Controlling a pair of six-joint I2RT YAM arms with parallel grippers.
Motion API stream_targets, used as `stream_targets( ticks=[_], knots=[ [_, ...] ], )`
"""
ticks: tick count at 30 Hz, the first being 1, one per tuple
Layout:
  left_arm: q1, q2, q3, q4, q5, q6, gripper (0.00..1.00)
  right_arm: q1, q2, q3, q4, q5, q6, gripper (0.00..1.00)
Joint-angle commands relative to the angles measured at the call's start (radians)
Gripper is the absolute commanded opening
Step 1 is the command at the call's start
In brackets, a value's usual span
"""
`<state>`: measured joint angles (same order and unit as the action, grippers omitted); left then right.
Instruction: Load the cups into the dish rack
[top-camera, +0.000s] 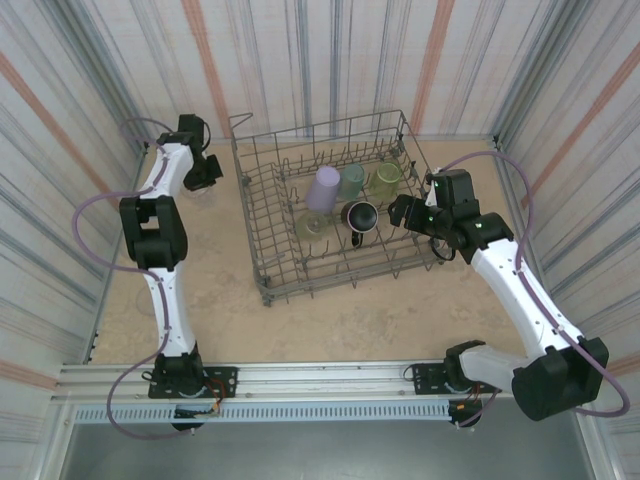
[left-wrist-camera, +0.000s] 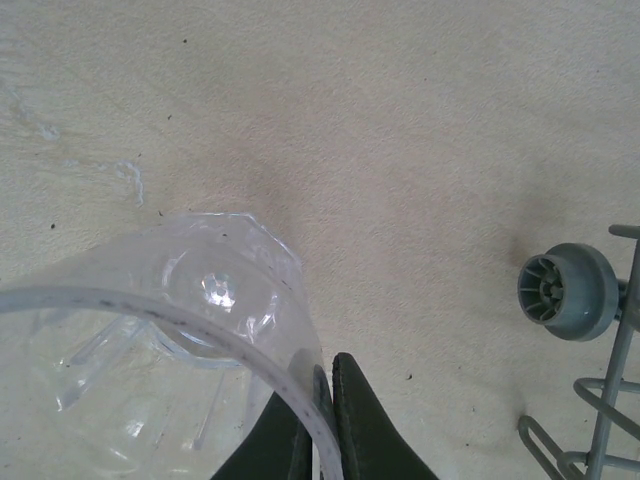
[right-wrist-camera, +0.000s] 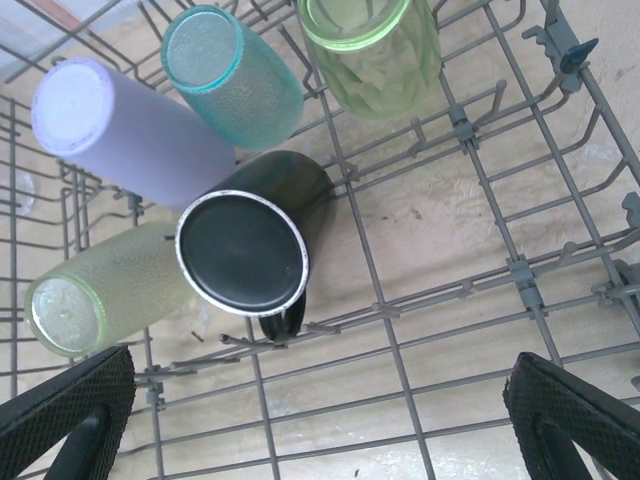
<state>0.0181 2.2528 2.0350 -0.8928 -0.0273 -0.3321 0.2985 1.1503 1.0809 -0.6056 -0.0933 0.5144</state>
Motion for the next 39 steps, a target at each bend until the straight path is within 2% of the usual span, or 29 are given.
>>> stream_targets(
  ticks=[1,7,13,18,22,25,28,32,39],
  knots=[
    [0.006,-0.072,-0.012,-0.034,-0.005,0.016,0.0,-0.008,-0.027,-0.014,0.001,-0.041,0.017,0.99],
    [0.005,-0.181,-0.062,-0.034,0.008,0.019,0.0,0.003,-0.024,0.0,-0.005,-0.054,0.022,0.99],
    [0.014,-0.303,-0.112,-0.024,0.089,-0.002,0.0,0.022,-0.034,0.004,0.004,-0.06,0.044,0.99],
    [0.028,-0.393,-0.219,0.021,0.162,-0.042,0.0,0.043,-0.031,0.021,0.0,-0.068,0.051,0.99],
    [0.031,-0.469,-0.382,0.133,0.235,-0.109,0.0,0.063,-0.024,0.028,0.004,-0.069,0.064,0.99],
    [0.031,-0.561,-0.572,0.325,0.319,-0.191,0.0,0.085,-0.03,0.028,0.007,-0.05,0.074,0.99],
    [0.031,-0.646,-0.734,0.505,0.357,-0.298,0.0,0.099,-0.037,0.026,0.01,-0.045,0.085,0.99],
    [0.031,-0.755,-0.855,0.645,0.314,-0.388,0.0,0.12,-0.04,0.031,0.008,-0.044,0.094,0.99],
    [0.031,-0.921,-0.966,0.761,0.253,-0.463,0.0,0.132,-0.038,0.033,0.02,-0.056,0.102,0.99]
  ],
)
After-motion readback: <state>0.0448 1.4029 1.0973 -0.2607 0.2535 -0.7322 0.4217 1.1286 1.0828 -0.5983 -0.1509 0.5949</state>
